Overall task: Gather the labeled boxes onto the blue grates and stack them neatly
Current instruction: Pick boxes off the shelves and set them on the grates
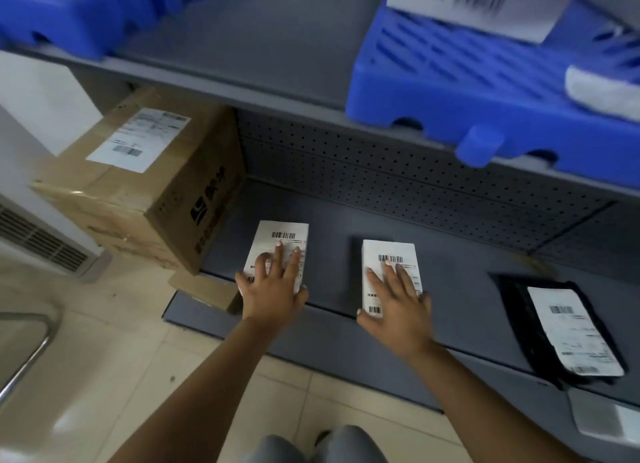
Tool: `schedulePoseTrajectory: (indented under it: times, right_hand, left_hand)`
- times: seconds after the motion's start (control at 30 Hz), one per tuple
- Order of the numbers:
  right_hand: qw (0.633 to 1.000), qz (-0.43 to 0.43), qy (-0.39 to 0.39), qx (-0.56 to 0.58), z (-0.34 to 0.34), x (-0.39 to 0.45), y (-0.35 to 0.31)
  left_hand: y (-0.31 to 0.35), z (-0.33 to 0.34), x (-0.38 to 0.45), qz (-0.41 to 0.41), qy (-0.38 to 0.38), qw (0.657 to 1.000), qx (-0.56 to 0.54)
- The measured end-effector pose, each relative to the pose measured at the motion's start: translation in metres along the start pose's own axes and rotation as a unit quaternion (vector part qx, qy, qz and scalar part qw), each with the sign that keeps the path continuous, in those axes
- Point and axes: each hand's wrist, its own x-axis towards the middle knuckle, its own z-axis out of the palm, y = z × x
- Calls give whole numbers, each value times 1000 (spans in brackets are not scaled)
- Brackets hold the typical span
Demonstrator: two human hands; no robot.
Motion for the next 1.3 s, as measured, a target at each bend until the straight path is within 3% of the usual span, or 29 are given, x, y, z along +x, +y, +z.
schedulePoseTrajectory:
  times: [0.33, 0.5, 0.7, 0.87, 1.3]
  right_hand:
    - [997, -60, 50, -8, -100, -73, -44]
    - [993, -49, 109, 20, -126, -127, -71]
    - [996, -29, 86, 25, -144, -207, -106]
    - [989, -46, 130, 55, -165, -261, -134]
    - [954, -107, 269, 75, -265, -316, -145]
  left_hand:
    - [-31, -97, -98, 21, 60, 998, 8]
    - [-50, -130, -146, 37, 73, 997, -14]
    - [-79, -158, -224, 95, 123, 987, -23]
    - [-98, -189, -271, 107, 154, 982, -27]
    - [-69, -303, -296, 156, 273, 949, -22]
